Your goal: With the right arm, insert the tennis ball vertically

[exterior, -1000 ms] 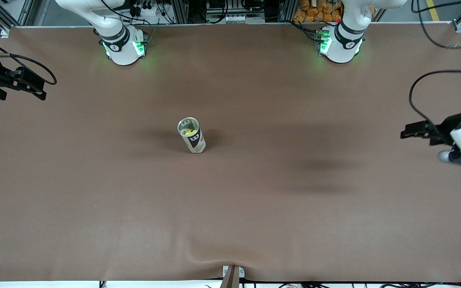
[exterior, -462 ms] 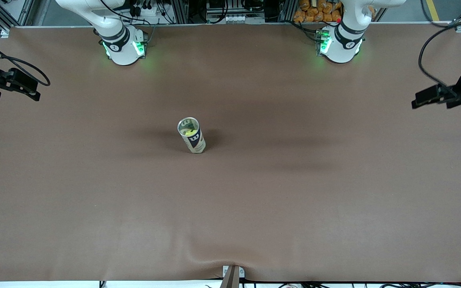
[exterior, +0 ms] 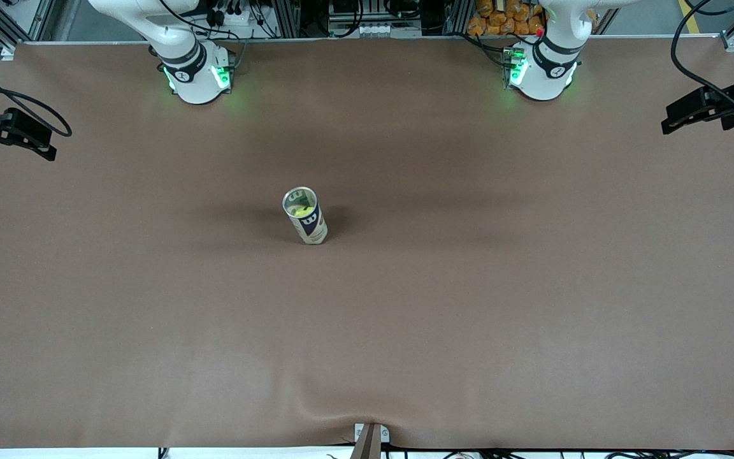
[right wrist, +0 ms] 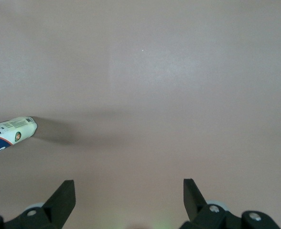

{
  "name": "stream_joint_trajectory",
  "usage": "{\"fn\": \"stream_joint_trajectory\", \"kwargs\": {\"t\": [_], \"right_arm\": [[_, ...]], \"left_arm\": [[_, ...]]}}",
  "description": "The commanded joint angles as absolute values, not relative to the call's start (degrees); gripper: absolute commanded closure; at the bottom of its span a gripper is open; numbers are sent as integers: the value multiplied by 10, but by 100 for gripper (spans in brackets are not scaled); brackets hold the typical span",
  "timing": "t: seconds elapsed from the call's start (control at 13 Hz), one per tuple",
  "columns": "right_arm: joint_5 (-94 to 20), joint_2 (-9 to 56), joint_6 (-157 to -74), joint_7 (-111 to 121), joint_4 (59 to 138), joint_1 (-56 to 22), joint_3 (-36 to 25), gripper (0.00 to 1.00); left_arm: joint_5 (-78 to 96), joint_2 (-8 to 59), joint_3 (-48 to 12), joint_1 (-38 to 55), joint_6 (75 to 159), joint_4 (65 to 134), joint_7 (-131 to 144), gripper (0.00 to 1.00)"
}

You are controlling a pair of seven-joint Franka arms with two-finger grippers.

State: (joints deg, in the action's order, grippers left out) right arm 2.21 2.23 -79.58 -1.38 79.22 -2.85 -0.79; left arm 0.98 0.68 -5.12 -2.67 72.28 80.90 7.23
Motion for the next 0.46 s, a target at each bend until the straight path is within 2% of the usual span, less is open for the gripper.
{"fn": "stream_joint_trajectory", "kwargs": {"t": [0.0, 0.38], "right_arm": [[17, 22, -793, -6, 787, -26, -4, 0], [16, 23, -795, -5, 787, -24, -4, 0]], "left_arm": [[3, 1, -60, -38, 713, 807, 77, 0], [4, -10, -59, -37, 713, 801, 73, 0]]}}
